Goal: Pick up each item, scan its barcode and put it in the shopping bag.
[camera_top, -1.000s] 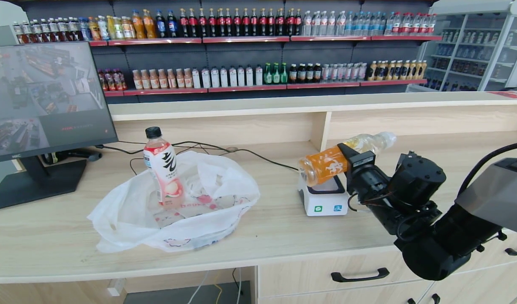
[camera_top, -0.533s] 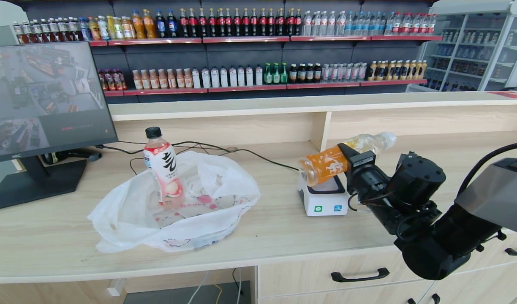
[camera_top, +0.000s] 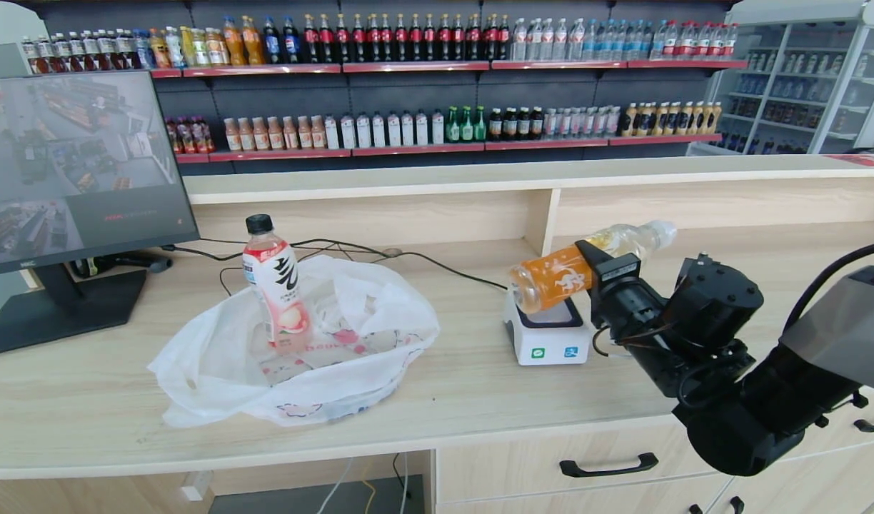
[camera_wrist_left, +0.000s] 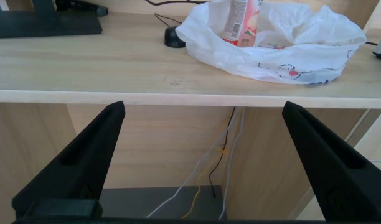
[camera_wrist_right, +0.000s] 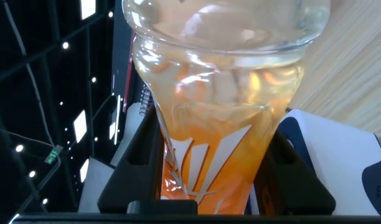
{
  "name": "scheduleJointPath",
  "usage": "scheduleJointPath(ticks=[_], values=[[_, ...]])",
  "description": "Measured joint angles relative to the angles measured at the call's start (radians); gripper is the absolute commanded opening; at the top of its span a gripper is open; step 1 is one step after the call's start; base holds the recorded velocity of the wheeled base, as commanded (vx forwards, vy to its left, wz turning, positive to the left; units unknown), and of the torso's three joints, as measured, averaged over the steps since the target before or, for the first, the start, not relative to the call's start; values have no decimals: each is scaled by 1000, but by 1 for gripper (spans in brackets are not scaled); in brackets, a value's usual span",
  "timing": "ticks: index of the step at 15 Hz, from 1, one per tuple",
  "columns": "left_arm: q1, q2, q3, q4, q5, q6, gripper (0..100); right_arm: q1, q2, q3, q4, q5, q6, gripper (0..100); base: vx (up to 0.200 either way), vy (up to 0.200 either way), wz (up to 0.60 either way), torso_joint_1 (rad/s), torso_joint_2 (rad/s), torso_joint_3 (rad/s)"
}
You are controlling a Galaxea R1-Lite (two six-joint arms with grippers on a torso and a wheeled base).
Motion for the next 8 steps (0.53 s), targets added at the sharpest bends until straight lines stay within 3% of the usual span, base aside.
scheduleJointPath(ticks=[4,8], values=[[0,0,0,0,0,1,100,47,-50,-18,0,0,-177,0,0,0,0,0,0,0],[0,0,0,0,0,0,100,145,-118,-45,-1,68,-491,0,0,0,0,0,0,0]])
